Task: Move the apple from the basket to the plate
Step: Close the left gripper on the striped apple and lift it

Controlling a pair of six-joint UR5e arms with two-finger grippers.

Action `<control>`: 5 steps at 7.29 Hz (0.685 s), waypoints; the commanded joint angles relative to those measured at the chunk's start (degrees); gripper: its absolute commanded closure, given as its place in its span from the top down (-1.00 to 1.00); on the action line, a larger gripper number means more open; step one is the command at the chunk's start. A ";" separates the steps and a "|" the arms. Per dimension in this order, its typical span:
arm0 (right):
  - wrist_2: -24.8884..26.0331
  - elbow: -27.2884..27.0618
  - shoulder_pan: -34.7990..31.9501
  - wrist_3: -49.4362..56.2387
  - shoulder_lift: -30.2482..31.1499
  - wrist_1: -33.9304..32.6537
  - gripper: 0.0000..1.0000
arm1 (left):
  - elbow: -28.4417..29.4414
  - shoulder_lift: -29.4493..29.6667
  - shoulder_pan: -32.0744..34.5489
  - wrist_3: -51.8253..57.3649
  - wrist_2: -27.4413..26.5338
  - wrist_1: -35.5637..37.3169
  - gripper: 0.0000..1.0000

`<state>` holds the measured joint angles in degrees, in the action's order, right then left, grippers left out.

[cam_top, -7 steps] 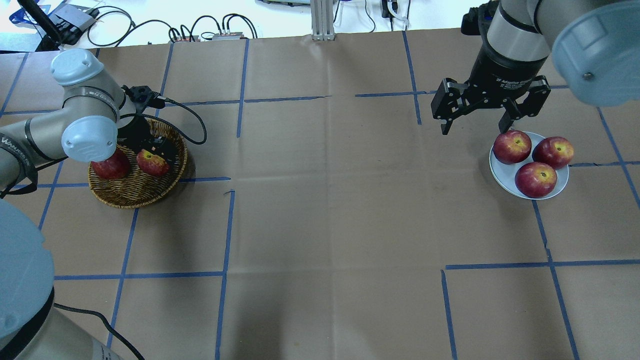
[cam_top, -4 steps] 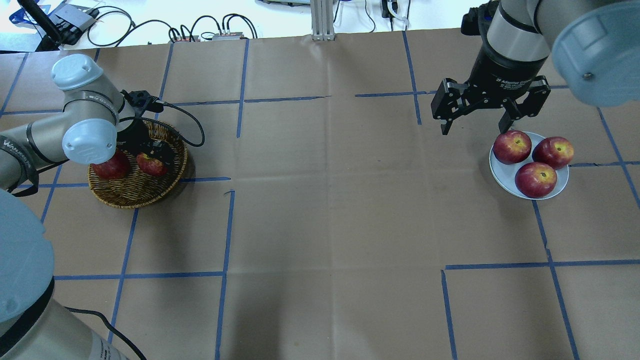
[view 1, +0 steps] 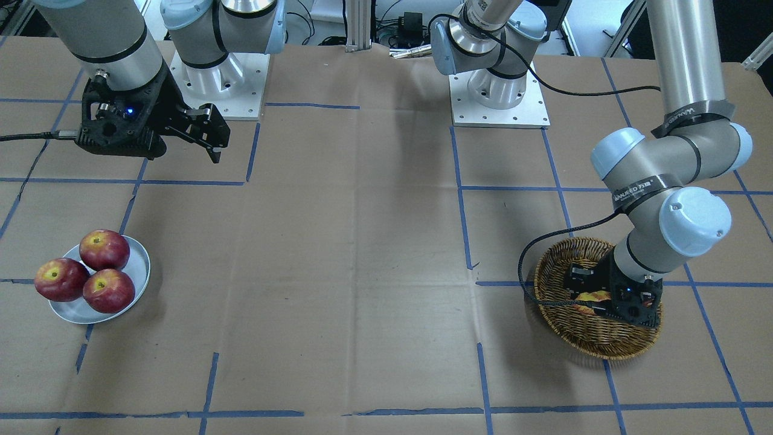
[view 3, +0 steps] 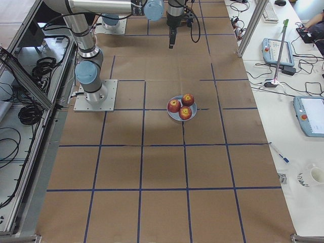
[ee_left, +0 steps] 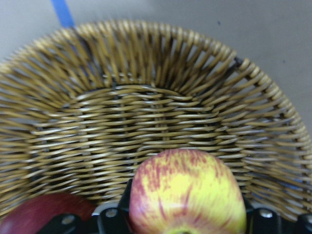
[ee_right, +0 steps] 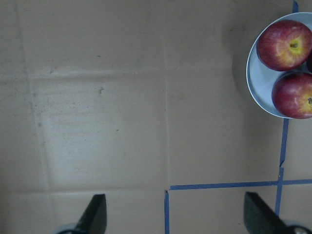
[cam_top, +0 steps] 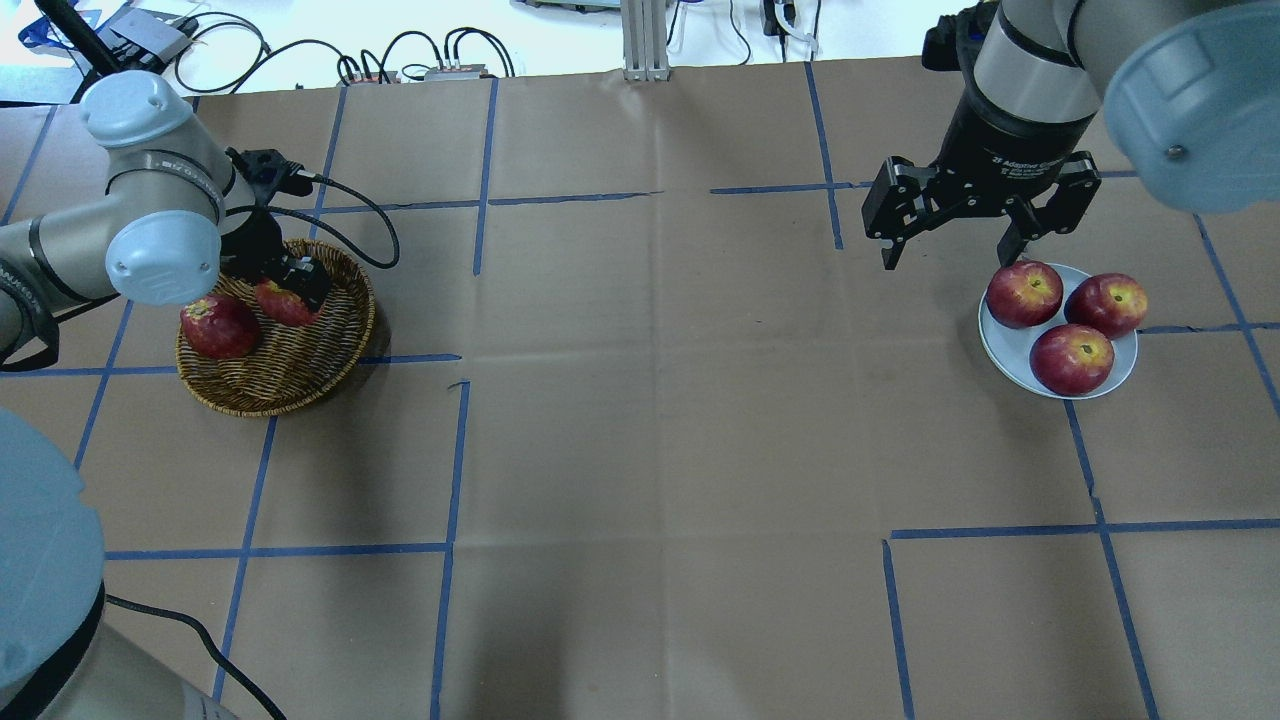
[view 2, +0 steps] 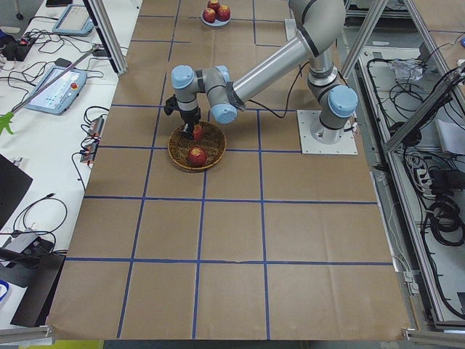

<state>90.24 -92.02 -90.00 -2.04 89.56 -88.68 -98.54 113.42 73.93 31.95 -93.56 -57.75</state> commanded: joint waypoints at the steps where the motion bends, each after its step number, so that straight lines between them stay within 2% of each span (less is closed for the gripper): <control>1: 0.02 0.00 0.00 0.02 0.00 0.00 1.00 | 3.43 -4.51 9.07 -17.26 -0.22 -8.84 -0.11; 3: -0.07 0.00 0.00 0.02 0.00 0.00 1.00 | 5.54 -3.57 21.11 -35.20 -0.22 -9.67 -0.10; 5: 0.02 0.00 0.00 -0.07 0.00 0.00 1.00 | 9.14 1.59 32.01 -50.77 -0.31 -9.06 -0.10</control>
<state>90.24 -92.02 -89.99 -2.08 89.56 -88.68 -91.51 111.76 99.20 -9.34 -93.80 -67.14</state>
